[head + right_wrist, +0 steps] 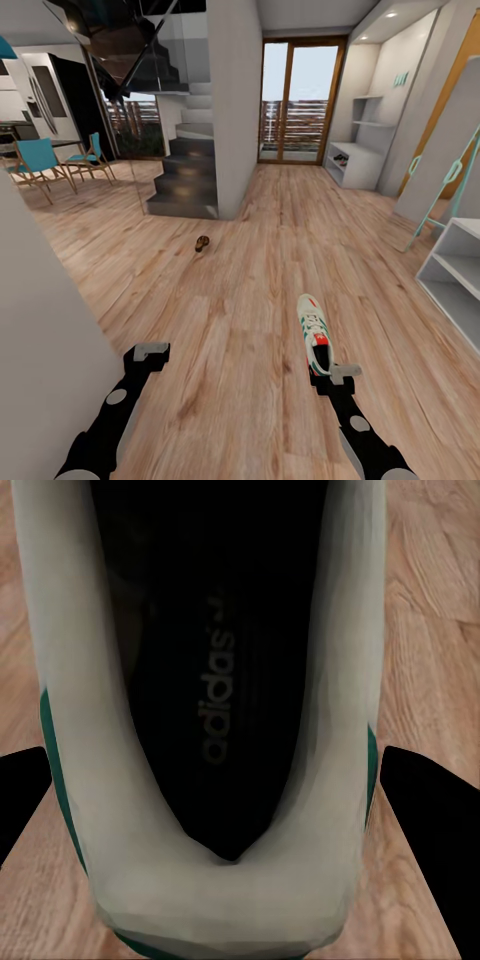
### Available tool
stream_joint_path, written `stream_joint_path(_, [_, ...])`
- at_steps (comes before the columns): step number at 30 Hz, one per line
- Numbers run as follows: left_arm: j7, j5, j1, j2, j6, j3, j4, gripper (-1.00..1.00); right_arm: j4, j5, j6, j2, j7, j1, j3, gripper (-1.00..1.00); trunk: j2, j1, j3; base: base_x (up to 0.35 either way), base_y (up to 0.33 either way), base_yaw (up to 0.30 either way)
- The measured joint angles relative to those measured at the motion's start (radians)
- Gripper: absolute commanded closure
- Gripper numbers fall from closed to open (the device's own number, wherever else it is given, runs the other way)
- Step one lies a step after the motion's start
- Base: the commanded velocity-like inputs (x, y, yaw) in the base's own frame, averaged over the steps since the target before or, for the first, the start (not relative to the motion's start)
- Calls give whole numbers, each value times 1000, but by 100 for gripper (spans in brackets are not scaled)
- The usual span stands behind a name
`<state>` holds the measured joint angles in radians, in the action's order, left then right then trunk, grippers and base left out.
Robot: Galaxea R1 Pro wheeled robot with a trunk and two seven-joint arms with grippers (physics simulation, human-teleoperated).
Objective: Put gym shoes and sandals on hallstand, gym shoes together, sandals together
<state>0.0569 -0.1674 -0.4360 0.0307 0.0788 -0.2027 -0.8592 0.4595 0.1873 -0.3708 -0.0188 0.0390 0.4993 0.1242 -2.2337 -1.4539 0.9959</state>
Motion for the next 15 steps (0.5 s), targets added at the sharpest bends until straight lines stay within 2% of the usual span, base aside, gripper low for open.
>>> stream_joint_path(15, [0, 0, 0, 0, 0, 0, 0, -100, 0, 0, 1, 0, 0, 0, 0, 100, 0, 0, 0, 338, 0, 0])
